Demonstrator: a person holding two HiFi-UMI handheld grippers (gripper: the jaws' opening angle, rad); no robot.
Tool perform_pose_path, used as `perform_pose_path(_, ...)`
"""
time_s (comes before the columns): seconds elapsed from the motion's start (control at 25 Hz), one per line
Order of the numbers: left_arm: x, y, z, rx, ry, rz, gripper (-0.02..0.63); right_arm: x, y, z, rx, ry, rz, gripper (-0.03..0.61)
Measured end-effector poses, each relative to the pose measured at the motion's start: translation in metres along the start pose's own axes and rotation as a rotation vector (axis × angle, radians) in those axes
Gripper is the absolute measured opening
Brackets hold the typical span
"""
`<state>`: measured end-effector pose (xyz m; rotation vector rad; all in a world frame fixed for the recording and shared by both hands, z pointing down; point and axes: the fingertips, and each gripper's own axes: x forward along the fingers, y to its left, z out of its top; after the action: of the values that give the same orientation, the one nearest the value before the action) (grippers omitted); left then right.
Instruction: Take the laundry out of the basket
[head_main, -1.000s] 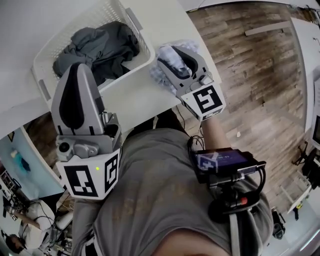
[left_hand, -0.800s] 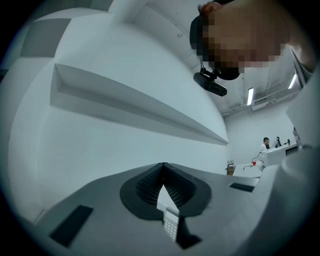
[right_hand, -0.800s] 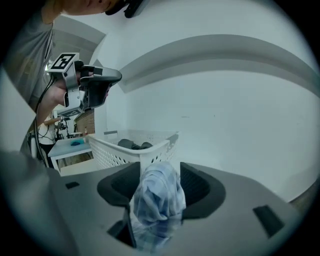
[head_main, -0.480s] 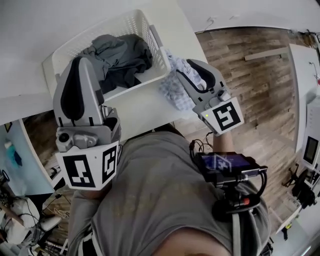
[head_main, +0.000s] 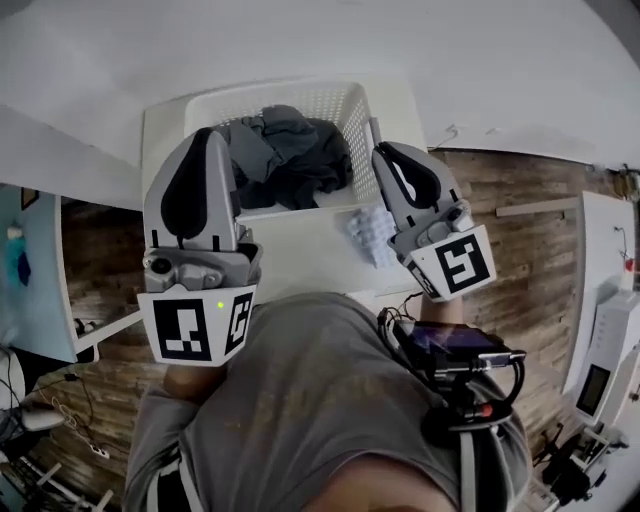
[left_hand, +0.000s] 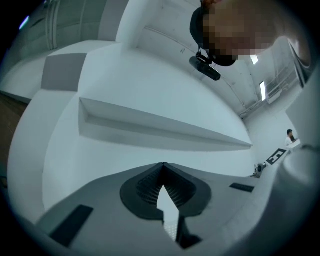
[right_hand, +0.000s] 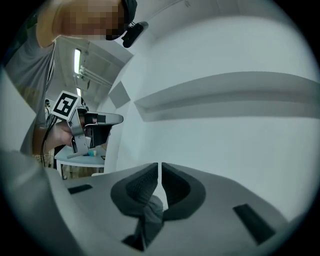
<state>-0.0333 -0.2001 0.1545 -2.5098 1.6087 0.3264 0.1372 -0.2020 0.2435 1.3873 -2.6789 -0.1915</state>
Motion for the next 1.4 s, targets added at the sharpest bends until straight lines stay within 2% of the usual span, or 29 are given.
perform_pose_path(0.16,-0.013,0.025,0.011,0.008,-0.022,0.072,0.008,0.031,0.015,0.024,-0.028,-0.045,0.067,0.028)
perform_pose_path(0.52,-0.042,0.063,0.019,0.032,-0.003,0.207,0.008,0.077,0.044,0.059,-0.014,-0.1,0.173,0.034)
perform_pose_path(0.8,-0.039,0.089,0.008,0.008,0.025,0.234,0.008,0.116,0.072,0.061,-0.045,-0.066,0.275,0.125)
perform_pose_path(0.96,-0.036,0.109,-0.008,-0.028,0.051,0.255,0.008,0.144,0.094,0.035,-0.061,0.021,0.353,0.176)
perform_pose_path(1.12,-0.031,0.137,-0.03,-0.082,0.08,0.284,0.008,0.174,0.114,-0.001,-0.075,0.123,0.413,0.193)
perform_pose_path(1.24,-0.028,0.156,-0.05,-0.128,0.114,0.305,0.008,0.194,0.122,-0.031,-0.065,0.206,0.436,0.201)
perform_pose_path(1.4,-0.024,0.18,-0.079,-0.181,0.156,0.324,0.008,0.217,0.127,-0.069,-0.075,0.311,0.456,0.254)
